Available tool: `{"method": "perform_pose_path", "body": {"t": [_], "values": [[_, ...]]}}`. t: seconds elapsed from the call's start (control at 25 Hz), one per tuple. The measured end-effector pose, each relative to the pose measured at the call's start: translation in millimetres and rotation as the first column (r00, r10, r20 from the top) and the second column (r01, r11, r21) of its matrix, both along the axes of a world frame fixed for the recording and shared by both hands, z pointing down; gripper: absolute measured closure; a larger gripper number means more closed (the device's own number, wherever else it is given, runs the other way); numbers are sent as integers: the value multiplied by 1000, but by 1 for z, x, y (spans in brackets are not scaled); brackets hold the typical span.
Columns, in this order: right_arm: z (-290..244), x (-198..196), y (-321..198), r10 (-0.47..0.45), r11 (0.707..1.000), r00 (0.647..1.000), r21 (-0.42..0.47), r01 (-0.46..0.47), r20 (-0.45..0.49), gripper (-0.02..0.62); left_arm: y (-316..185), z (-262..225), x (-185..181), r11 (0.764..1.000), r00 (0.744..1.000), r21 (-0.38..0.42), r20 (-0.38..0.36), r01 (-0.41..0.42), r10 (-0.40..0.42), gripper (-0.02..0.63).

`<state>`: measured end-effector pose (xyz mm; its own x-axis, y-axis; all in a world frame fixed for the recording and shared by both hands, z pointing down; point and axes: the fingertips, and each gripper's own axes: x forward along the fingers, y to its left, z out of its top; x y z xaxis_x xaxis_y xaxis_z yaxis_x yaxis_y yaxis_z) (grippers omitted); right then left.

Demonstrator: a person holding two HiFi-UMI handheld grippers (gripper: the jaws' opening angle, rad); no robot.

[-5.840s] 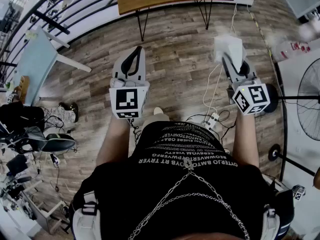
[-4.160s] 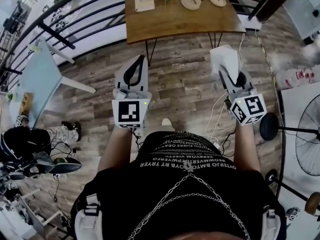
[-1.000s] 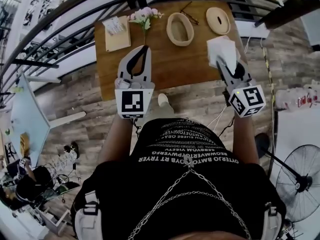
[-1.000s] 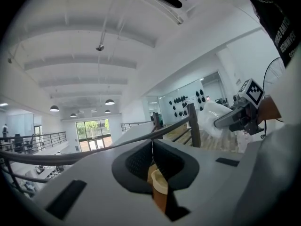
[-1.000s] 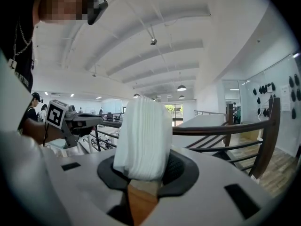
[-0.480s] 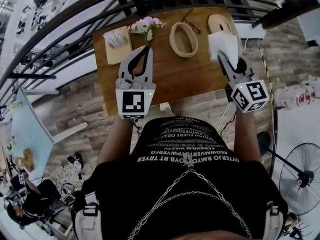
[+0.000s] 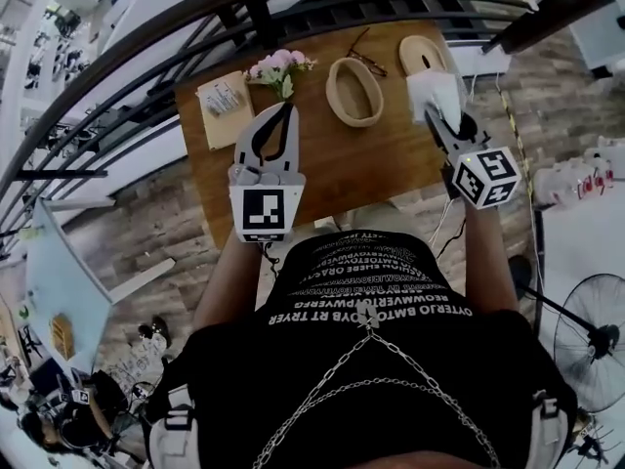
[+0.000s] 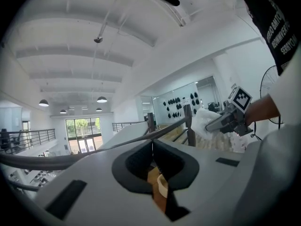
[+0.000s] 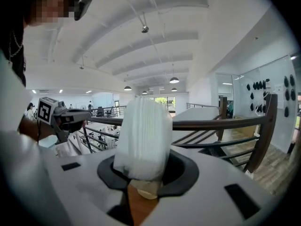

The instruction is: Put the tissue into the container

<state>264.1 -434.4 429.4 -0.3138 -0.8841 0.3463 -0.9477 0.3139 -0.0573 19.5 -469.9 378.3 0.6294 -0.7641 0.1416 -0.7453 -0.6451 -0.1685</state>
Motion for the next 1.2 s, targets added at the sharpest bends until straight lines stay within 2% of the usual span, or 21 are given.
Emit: {"method": "perform_pose_path", "body": {"t": [0.28,0.44,0.52,0.72,0.84,1.08,1.2], "values": [[65,0,-44,-88,991,996,-105,85,-25,472,-26,8,1,999,999,-29,-7,44,-44,577],[115,3,-75,-154,969,987,-199,143,-39,472,-45,14,0,993,994,-47,25,106,-104,577],[141,1,-92,-190,950,981,-259,175,-35,472,-57,18,1,990,991,-55,44,128,-126,577],[202,-22,-116,-338,869,941,-381,315,7,472,-72,33,6,978,980,-92,89,186,-178,577],[240,-35,-126,-393,820,919,-441,364,27,472,-77,44,2,970,972,-111,117,216,-203,577],[313,-52,-123,-510,704,860,-582,406,-17,472,-74,66,-8,950,955,-156,161,272,-247,577],[330,-55,-123,-533,669,845,-634,388,-45,470,-69,71,-11,945,951,-163,169,285,-258,577]]}}
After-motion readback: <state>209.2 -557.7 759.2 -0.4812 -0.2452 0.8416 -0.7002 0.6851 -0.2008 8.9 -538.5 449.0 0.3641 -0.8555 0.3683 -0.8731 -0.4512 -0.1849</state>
